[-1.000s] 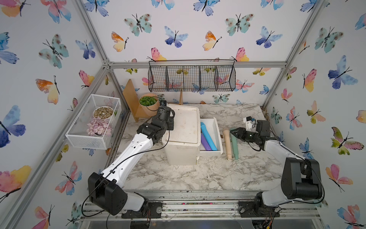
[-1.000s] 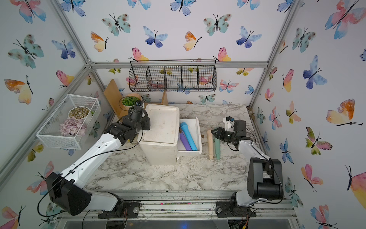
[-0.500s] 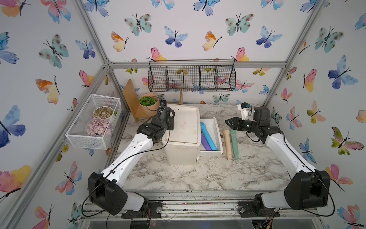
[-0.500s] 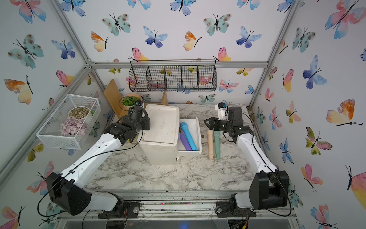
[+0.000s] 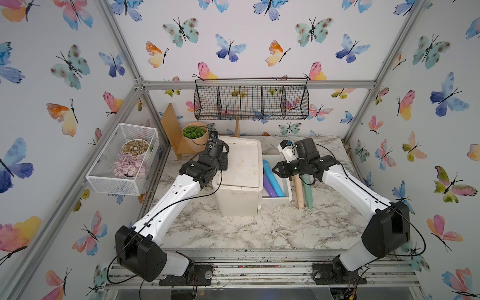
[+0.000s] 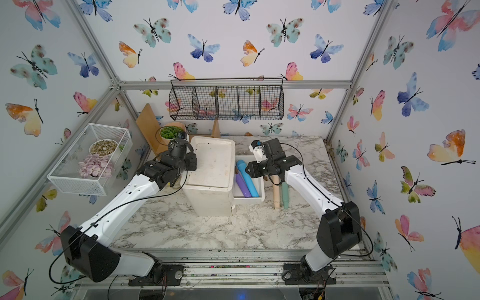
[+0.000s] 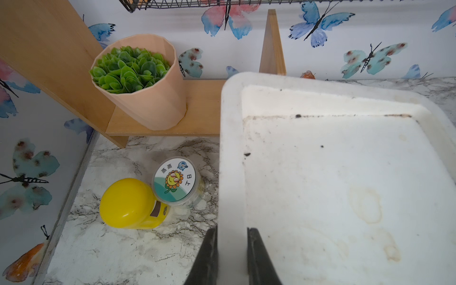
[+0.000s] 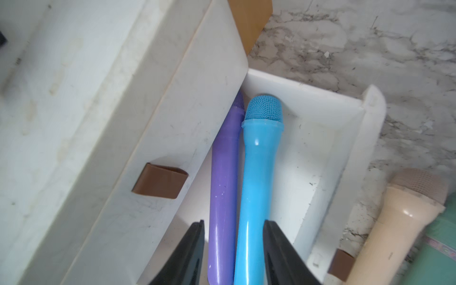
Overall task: Take the microphone out of the drawer
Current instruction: Open the drawer in the storage box.
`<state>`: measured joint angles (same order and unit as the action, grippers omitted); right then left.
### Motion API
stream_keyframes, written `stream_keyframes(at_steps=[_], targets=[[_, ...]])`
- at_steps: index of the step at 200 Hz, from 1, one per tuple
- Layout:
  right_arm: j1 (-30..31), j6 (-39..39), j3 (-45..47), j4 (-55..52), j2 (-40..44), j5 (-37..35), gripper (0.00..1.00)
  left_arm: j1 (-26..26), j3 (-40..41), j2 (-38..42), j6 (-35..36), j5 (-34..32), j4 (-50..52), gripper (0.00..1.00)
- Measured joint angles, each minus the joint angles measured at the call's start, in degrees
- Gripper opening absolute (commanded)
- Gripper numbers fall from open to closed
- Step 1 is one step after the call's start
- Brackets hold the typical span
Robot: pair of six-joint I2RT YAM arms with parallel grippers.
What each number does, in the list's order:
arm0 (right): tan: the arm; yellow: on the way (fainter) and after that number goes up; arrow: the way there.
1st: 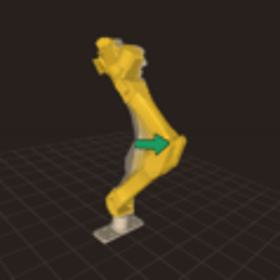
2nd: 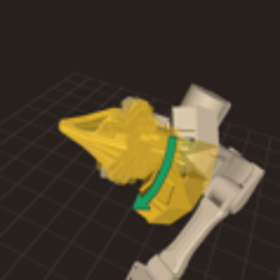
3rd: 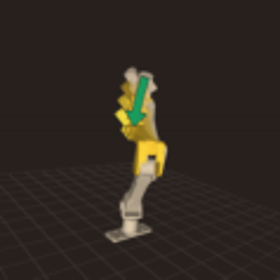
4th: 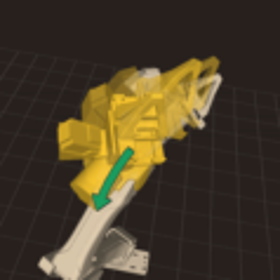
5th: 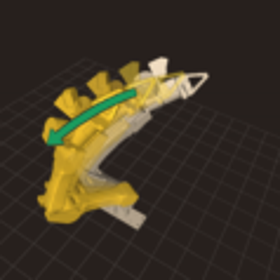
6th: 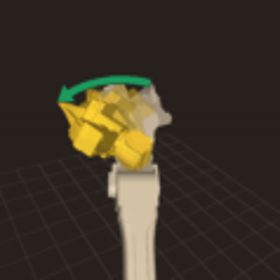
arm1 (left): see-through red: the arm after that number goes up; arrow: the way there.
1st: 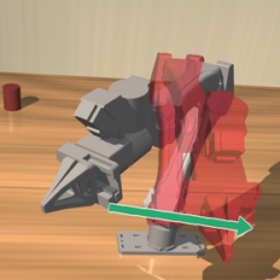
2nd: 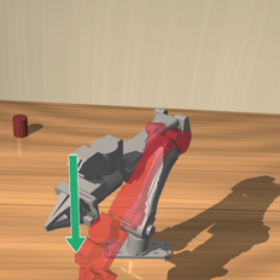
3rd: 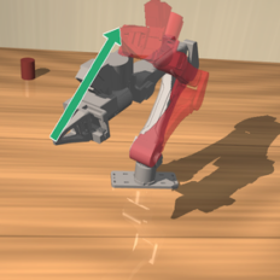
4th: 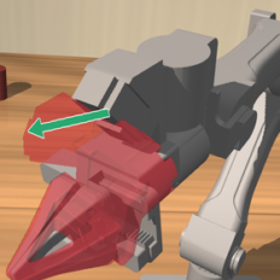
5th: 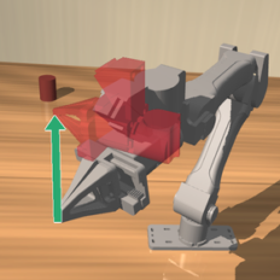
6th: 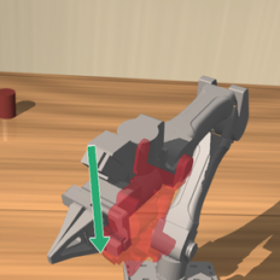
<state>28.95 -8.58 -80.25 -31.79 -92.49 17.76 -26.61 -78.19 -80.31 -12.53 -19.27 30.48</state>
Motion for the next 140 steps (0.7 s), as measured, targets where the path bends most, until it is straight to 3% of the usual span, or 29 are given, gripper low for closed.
stream_keyframes(at_steps=[140], targets=[[3.58, 1.38, -2.01, -1.79, -9.44, -8.07, 0.47, 0.02, -0.09, -0.11, 0.0, 0.0, 0.04, 0.0]])
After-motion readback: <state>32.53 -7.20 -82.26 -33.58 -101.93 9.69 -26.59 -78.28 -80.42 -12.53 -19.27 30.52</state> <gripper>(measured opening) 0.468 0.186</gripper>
